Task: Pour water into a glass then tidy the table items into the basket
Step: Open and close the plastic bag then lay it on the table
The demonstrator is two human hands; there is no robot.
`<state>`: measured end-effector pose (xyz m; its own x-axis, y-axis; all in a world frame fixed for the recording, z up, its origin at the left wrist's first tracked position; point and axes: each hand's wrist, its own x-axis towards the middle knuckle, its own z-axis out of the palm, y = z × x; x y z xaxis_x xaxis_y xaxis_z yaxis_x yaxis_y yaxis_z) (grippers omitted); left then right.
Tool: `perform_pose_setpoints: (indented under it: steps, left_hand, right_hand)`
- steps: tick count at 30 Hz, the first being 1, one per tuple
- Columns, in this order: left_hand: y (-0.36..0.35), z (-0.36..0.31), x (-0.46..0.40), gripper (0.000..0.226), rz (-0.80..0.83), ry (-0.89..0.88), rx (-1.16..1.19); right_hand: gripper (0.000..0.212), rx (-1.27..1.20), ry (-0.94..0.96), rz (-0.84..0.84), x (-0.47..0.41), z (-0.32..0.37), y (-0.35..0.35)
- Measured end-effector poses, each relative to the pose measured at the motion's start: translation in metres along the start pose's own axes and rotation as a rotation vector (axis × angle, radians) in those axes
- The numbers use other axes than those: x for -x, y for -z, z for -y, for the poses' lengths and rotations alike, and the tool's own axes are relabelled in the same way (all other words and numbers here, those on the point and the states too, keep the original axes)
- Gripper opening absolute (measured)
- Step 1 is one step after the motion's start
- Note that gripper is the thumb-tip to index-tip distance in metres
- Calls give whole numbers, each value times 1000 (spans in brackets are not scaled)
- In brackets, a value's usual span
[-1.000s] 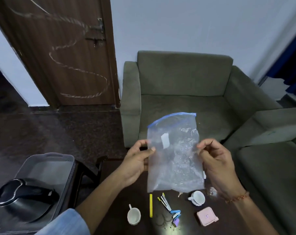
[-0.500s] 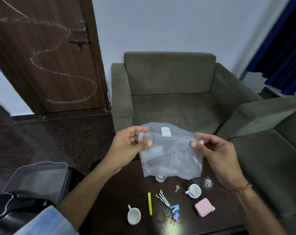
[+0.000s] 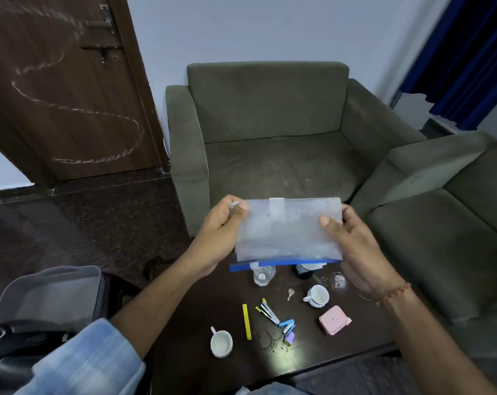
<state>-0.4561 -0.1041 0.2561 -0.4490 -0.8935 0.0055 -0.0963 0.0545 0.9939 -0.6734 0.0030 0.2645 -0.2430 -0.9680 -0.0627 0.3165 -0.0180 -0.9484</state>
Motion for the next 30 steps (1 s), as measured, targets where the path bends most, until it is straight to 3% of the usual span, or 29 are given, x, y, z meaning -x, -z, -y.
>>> perform_pose_setpoints:
  steps: [2, 4, 7, 9, 15, 20, 24, 30]
  left_hand:
    - [-14, 3, -5, 19, -46, 53, 66]
    - [-20, 6, -11, 17, -21, 153, 209]
    - [-25, 12, -20, 59, 151, 326, 327]
    - [-31, 16, -26, 65, 240, 364, 226]
    - [-77, 22, -58, 46, 172, 280, 23]
    - [-123, 33, -78, 42, 179, 238, -69]
    - [-149, 65, -77, 33, 288, 265, -200]
    - [-182, 138, -68, 29, 423, 377, -334]
  right_hand:
    - [46, -20, -123, 55, -1, -6, 4]
    - [48, 42, -204, 36, -1, -10, 12]
    - [40, 13, -241, -79, -2, -13, 28]
    - [39, 3, -234, -143, -1, -14, 43]
    - [37, -61, -238, -305, 9, -29, 93]
    - [36, -273, -250, -619, 10, -54, 167]
    - [25, -329, -273, -854, 4, -102, 234]
    - [12, -290, -438, -1077, -21, -209, 312]
